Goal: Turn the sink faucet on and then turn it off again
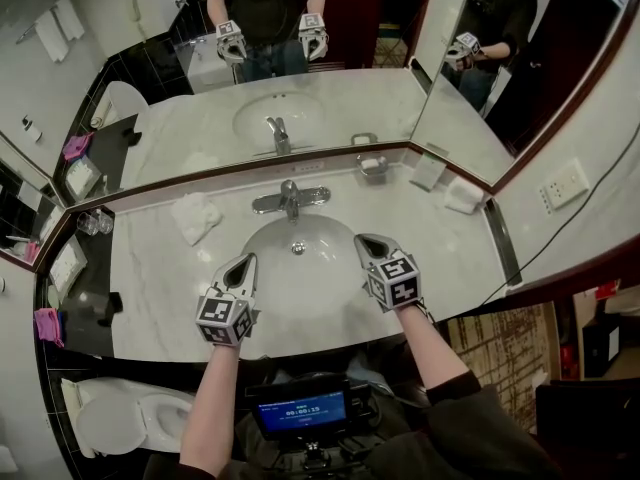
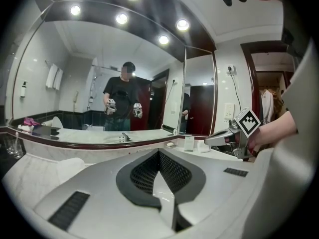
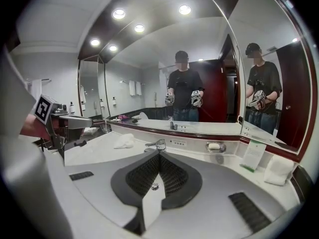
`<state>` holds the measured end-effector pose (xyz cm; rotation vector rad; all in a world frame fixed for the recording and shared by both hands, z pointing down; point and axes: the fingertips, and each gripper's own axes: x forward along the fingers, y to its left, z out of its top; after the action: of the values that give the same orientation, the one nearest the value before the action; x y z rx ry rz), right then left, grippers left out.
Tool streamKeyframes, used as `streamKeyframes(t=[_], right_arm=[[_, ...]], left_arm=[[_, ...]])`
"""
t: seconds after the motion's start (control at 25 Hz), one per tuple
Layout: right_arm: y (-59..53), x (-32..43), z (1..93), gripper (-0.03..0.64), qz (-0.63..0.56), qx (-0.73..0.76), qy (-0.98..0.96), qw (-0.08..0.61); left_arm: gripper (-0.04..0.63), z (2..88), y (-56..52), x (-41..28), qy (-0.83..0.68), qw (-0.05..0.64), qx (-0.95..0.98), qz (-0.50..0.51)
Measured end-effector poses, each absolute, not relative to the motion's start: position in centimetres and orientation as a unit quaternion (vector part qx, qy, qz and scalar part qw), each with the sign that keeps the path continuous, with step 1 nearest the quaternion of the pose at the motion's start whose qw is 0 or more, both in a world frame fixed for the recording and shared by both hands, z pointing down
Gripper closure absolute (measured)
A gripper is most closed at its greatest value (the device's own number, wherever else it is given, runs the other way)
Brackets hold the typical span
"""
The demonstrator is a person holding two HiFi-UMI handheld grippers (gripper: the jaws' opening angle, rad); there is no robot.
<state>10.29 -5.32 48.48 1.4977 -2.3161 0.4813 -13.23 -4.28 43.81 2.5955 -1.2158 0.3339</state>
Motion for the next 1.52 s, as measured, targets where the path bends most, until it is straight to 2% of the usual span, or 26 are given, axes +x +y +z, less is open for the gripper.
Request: streamKeyframes(t=[0.64, 0.88, 1.04, 1.12, 1.52], right_arm=[[-6.3, 9.5, 49.4, 0.595, 0.179, 0.507, -0.823, 0.182], [-7.5, 9.0, 49.6, 0.595, 0.182, 0.503, -0.825, 0.184], [-8.4, 8.7, 49.9, 0.595, 0.181, 0.499, -0.826, 0.189], [-8.9, 8.6, 50.3, 0.595, 0.182, 0.498, -0.826, 0.19], [-11.3, 7.0, 53.5, 0.595, 0.185, 0.492, -0.824, 0.212]], left_arm=[[0.594, 43.8, -5.6, -12.0, -0.431, 0.112, 0.889, 0.104], [0.542, 46.1, -7.2, -10.4, -0.403, 0.106, 0.899, 0.134], [0.404, 48.0, -8.8, -9.6, -0.393, 0.078, 0.901, 0.166], [0.359, 49.0, -9.8, -9.1, -0.385, 0.059, 0.902, 0.185], [0.353, 55.0, -15.7, -8.2, -0.36, -0.071, 0.887, 0.279]])
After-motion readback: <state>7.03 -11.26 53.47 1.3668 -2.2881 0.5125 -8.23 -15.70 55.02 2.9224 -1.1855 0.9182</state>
